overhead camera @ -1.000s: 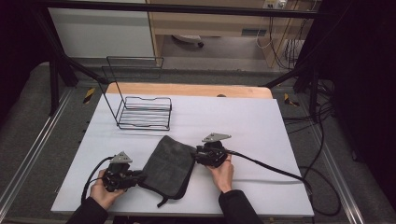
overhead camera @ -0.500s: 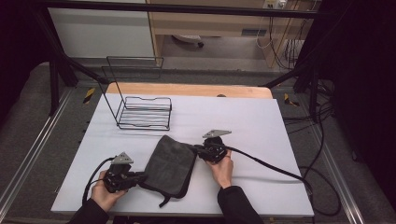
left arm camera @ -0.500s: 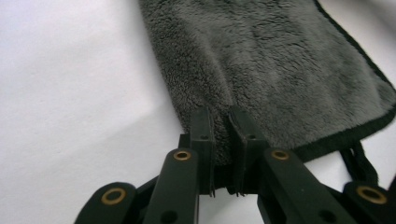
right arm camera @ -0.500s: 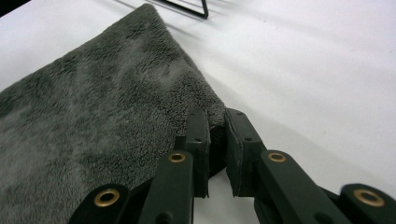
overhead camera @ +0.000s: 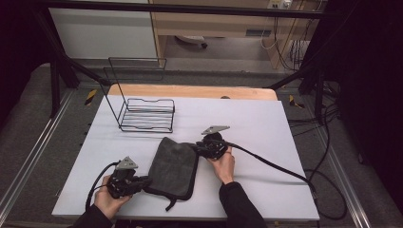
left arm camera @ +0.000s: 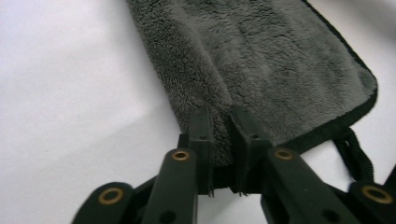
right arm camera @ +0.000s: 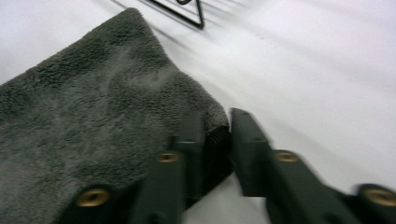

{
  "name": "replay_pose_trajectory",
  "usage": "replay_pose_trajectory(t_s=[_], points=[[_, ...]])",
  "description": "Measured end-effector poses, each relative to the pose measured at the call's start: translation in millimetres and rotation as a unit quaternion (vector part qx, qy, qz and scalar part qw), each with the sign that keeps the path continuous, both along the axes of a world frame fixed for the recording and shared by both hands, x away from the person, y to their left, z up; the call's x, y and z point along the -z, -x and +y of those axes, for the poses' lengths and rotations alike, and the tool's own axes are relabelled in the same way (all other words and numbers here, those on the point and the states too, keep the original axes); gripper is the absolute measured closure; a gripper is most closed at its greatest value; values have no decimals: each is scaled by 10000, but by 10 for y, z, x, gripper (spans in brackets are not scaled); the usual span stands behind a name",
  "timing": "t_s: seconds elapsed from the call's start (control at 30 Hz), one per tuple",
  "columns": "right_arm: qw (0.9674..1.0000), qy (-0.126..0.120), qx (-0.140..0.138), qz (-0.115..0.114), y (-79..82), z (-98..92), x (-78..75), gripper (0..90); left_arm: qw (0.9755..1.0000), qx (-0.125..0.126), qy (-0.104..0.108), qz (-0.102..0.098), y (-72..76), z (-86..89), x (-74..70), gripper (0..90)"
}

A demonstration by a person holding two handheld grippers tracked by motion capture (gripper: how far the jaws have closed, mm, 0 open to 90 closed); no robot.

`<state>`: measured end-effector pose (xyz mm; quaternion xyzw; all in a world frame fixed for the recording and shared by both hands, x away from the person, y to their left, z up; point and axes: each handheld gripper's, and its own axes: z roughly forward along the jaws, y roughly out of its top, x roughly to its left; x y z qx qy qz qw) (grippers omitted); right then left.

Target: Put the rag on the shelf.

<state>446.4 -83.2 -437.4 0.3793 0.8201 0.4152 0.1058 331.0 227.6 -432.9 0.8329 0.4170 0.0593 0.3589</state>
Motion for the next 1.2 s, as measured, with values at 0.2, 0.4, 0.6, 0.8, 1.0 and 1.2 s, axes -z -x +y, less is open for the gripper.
replay_pose_trajectory(t_s=[0.2,0.4,0.6,0.8,1.0,1.2], points=[[9996,-219,-141,-112,265,-58,-128,412,9999,-90,13,-116,-19,73,-24,577],[9989,-200,-415,111,706,-10,-31,325,10000,-47,-19,71,-41,85,30,531],[9986,-117,-416,318,891,31,128,399,9992,38,141,363,-36,66,84,590],[9964,-392,-349,660,987,51,192,548,9985,-35,226,498,-36,52,81,685],[9966,-459,-292,623,987,69,221,743,9985,-83,274,467,-12,37,61,808],[9961,-485,-385,633,900,70,202,822,9981,-170,337,478,29,39,39,828]])
